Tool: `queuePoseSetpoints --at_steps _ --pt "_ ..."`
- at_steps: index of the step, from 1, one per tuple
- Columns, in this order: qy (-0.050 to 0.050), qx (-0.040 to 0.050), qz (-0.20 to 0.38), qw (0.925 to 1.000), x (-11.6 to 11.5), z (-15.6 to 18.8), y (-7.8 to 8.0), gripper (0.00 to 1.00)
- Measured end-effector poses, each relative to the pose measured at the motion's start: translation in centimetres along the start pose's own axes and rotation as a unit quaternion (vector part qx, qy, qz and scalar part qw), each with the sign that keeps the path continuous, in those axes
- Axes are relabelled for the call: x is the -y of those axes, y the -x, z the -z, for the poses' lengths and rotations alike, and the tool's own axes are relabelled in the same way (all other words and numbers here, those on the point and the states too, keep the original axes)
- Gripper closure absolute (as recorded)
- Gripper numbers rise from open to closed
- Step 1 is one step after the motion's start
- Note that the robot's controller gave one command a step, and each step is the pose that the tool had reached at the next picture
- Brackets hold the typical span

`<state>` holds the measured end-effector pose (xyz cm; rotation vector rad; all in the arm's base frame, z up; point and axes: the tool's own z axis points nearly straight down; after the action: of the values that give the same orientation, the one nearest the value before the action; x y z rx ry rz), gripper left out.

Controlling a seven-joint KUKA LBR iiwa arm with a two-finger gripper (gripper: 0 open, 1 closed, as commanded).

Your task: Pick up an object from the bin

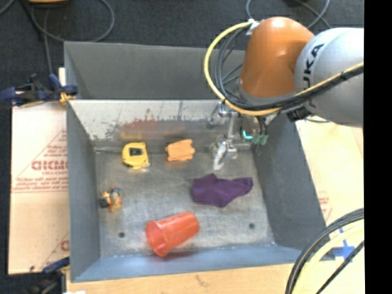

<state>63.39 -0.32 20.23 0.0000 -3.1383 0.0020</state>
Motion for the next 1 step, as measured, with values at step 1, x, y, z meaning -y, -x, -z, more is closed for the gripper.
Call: queuePoseSetpoints --at_steps 1 --pt "0.000 0.0040 0.000 1.0000 0.01 0.50 0.15 0.00"
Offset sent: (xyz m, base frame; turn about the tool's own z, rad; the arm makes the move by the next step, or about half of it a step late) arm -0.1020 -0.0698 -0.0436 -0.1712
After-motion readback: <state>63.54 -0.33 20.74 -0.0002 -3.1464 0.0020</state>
